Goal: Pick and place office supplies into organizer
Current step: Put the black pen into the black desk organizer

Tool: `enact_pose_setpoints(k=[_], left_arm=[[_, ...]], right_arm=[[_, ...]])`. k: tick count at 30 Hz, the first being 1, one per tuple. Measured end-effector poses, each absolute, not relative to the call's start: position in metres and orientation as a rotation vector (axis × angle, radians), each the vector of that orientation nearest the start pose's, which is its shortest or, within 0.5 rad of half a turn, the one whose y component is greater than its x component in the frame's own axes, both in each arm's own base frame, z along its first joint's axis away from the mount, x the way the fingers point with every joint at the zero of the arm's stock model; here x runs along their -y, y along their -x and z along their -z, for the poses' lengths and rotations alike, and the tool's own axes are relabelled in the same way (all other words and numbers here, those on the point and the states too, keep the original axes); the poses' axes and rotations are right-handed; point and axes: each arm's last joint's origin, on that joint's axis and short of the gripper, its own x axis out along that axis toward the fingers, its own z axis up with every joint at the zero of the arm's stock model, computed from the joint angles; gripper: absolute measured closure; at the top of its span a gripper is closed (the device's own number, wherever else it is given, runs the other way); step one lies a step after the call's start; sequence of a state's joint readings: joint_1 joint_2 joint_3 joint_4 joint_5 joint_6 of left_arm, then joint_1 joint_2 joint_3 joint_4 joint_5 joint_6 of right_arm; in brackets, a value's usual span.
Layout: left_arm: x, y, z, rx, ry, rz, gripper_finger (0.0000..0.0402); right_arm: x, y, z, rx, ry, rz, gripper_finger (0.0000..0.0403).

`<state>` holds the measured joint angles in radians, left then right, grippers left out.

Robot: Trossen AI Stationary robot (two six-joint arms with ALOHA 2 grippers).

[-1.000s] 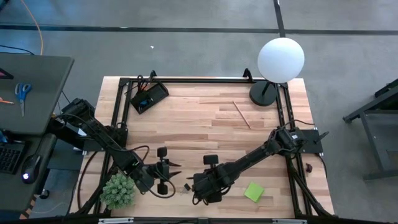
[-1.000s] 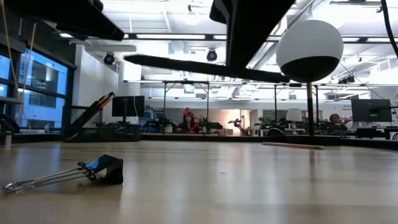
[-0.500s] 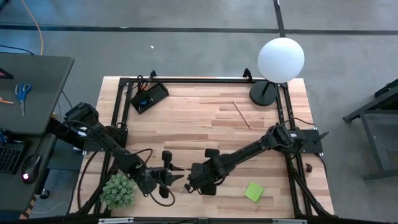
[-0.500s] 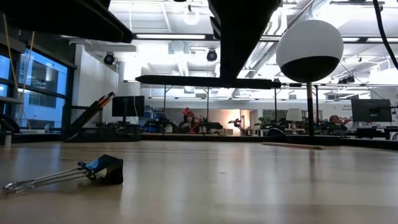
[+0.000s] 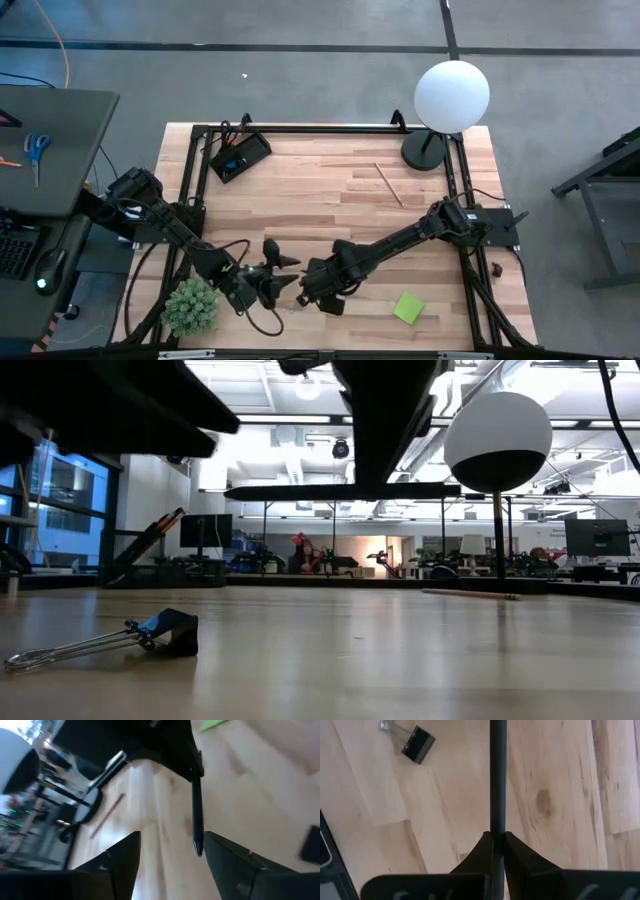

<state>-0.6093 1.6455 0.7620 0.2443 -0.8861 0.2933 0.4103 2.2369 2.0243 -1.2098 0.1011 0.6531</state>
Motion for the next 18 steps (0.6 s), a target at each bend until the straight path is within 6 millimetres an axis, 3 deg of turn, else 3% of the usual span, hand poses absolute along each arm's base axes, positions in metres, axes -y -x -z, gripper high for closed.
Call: enact_pose_setpoints(k=[7, 18], left_arm=[[0.166, -0.281, -0.149, -0.574, -0.889, -0.27, 0.0212], [0.175, -0.294, -0.134, -0.611, -0.907, -0.287, 0.0215]], right_arm=[[-0.167, -0.418, -0.223, -1.39, -0.226, 0.201, 0.0392], [-0.168, -0.422, -0.233, -1.338, -0.225, 0.201, 0.0392]])
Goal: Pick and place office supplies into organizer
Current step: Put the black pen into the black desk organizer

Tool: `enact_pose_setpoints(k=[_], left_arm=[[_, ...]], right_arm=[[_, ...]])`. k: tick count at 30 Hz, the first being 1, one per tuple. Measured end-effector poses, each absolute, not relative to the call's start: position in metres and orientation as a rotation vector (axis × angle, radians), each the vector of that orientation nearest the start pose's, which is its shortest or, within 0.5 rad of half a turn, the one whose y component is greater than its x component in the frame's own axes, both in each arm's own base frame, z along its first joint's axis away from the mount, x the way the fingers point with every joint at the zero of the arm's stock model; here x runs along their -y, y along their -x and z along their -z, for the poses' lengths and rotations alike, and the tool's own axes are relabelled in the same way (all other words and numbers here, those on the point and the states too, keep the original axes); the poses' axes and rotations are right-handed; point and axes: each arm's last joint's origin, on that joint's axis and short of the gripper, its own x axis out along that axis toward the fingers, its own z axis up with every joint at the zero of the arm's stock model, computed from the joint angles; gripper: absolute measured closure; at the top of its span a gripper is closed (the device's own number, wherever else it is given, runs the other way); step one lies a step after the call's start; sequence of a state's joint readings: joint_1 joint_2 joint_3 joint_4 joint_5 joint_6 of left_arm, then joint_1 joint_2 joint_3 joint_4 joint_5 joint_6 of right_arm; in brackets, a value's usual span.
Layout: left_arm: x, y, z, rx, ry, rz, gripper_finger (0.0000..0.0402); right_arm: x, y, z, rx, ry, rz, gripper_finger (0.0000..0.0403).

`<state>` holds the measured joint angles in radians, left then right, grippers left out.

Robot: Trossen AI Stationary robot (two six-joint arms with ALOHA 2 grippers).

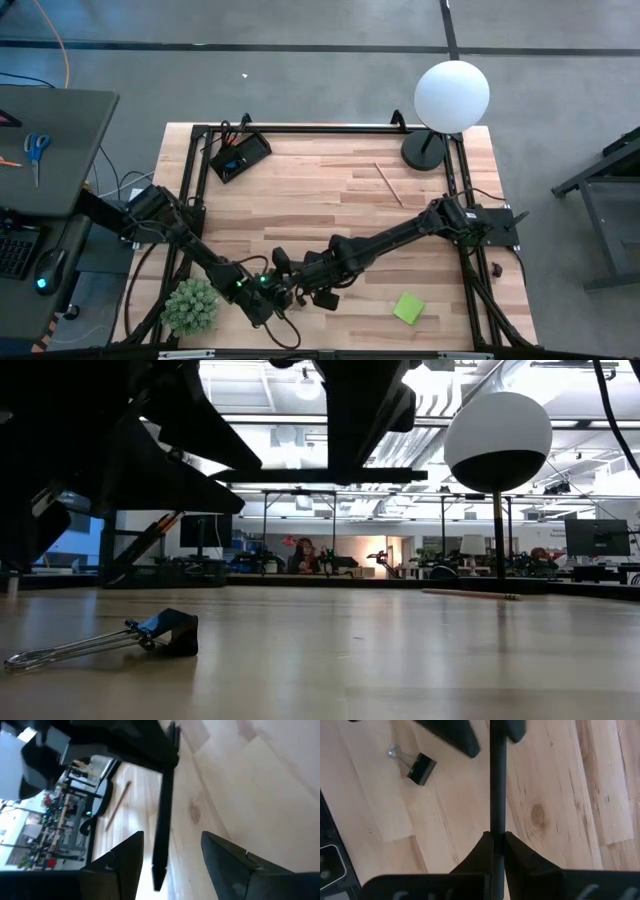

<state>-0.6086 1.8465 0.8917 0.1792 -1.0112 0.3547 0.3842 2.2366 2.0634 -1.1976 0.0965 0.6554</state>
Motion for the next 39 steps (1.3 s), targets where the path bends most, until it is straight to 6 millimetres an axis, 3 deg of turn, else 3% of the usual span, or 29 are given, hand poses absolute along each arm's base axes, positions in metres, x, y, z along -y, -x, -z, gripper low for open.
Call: enact_pose_setpoints(k=[9, 15, 19, 27, 34, 39], left_arm=[[0.175, -0.295, -0.135, -0.594, -0.879, -0.325, 0.0216], [0.163, -0.304, -0.135, -0.611, -0.815, -0.306, 0.022], [0.155, -0.309, -0.135, -0.609, -0.746, -0.313, 0.0256], [0.156, -0.31, -0.134, -0.608, -0.676, -0.239, 0.0383], [0.156, -0.31, -0.133, -0.601, -0.603, -0.256, 0.0376], [0.157, -0.31, -0.133, -0.595, -0.554, -0.266, 0.0389]], right_arm=[[-0.168, -0.423, -0.234, -1.317, -0.219, 0.206, 0.0392], [-0.168, -0.424, -0.234, -1.308, -0.219, 0.2, 0.0392], [-0.168, -0.424, -0.234, -1.308, -0.216, 0.2, 0.0392], [-0.168, -0.424, -0.234, -1.306, -0.199, 0.211, 0.0392], [-0.167, -0.424, -0.234, -1.302, -0.182, 0.21, 0.039], [-0.166, -0.424, -0.234, -1.301, -0.169, 0.207, 0.0362]])
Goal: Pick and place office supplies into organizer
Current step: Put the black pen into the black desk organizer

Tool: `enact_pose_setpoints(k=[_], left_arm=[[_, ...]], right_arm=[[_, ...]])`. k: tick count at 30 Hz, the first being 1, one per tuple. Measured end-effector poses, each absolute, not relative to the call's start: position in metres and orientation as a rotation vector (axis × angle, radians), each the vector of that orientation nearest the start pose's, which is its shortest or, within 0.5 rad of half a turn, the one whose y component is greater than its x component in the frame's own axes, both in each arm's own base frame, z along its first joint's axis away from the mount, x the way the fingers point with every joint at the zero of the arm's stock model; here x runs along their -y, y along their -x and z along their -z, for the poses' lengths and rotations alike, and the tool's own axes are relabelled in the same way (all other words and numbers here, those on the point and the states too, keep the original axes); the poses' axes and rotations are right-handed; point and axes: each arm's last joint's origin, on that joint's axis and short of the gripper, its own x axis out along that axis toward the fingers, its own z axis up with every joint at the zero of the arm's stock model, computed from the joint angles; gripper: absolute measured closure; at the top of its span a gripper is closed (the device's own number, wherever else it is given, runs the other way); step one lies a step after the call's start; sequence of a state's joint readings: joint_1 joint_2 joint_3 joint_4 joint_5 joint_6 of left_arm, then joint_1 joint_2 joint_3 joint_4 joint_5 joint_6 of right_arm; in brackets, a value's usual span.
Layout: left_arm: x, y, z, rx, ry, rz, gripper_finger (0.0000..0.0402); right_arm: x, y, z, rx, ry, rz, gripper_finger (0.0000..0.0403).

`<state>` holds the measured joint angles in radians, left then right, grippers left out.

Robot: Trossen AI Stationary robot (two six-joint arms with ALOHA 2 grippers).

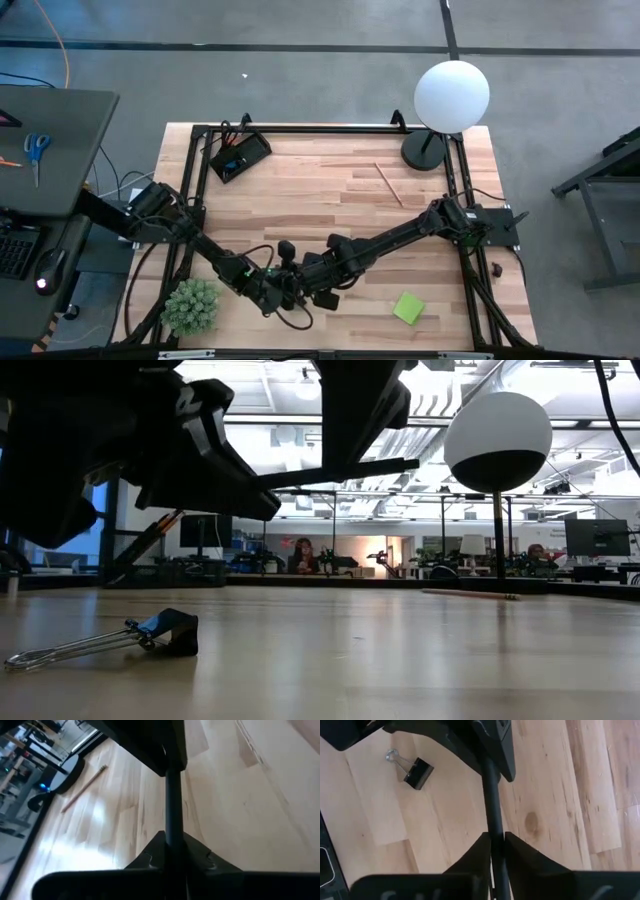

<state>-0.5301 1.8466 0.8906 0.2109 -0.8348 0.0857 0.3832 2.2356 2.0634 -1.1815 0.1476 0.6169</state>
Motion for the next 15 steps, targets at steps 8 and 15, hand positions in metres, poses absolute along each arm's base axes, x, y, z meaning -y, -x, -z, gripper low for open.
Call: enact_pose_setpoints(k=[8, 15], left_arm=[[0.157, -0.297, -0.122, -0.557, -0.368, -0.284, 0.0392], [0.162, -0.281, -0.132, -0.453, -0.27, -0.274, 0.0394]], right_arm=[[-0.19, -0.419, -0.275, -1.225, -0.133, 0.06, 0.0296], [-0.215, -0.398, -0.326, -0.938, 0.16, 0.148, 0.0286]])
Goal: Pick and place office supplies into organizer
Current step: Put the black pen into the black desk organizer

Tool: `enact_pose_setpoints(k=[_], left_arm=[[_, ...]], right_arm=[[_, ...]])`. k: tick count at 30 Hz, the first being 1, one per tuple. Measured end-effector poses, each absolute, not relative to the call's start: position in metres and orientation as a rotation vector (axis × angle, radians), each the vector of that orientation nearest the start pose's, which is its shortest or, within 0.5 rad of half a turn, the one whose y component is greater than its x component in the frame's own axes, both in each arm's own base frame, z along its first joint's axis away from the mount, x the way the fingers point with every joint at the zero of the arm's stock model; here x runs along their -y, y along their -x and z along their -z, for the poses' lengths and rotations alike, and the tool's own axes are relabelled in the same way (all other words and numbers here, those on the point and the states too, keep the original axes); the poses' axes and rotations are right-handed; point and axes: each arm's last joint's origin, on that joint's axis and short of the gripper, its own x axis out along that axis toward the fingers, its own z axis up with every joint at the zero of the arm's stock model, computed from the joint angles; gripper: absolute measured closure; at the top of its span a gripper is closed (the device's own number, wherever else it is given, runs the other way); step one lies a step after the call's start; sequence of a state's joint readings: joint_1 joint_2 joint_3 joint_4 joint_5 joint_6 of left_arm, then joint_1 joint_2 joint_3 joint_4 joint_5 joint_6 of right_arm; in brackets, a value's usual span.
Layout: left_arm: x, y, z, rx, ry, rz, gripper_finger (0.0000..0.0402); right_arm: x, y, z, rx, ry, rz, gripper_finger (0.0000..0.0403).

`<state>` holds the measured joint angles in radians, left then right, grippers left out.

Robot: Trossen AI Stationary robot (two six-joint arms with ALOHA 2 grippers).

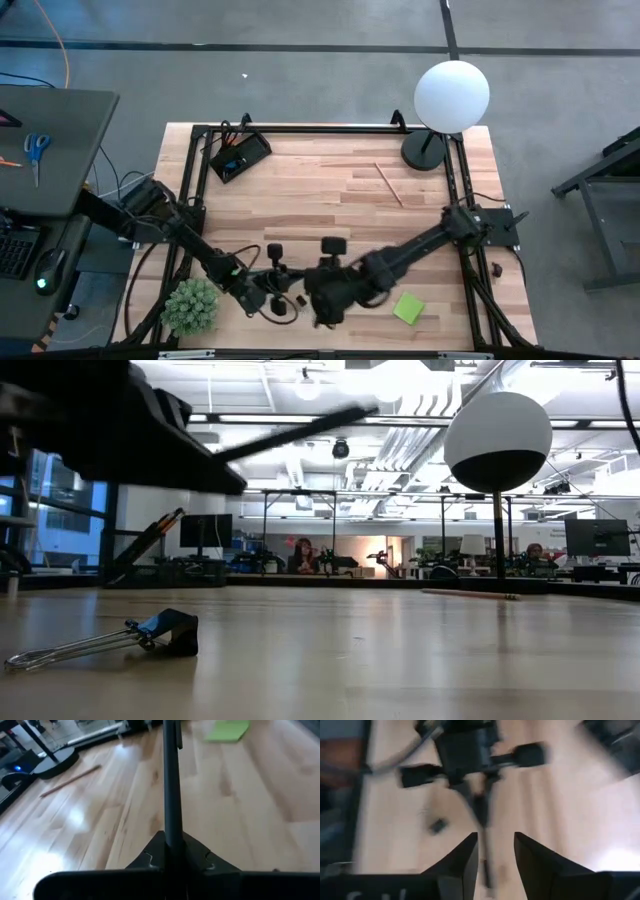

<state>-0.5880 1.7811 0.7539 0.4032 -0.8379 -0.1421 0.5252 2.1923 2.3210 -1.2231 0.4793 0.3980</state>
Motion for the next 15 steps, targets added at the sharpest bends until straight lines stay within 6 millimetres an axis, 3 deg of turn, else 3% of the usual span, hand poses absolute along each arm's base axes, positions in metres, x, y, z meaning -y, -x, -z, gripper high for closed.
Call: enact_pose_setpoints(k=[5, 11, 15], left_arm=[[0.156, -0.266, -0.142, -0.362, -0.191, -0.191, 0.0393], [0.148, -0.246, -0.157, -0.186, -0.095, 0.001, 0.0394], [0.14, -0.234, -0.154, -0.122, -0.055, 0.049, 0.0393]], right_arm=[[-0.22, -0.385, -0.331, -0.864, 0.214, 0.267, 0.0294], [-0.22, -0.397, -0.313, -0.848, 0.222, 0.238, 0.0313], [-0.217, -0.405, -0.304, -0.832, 0.243, 0.214, 0.0323]])
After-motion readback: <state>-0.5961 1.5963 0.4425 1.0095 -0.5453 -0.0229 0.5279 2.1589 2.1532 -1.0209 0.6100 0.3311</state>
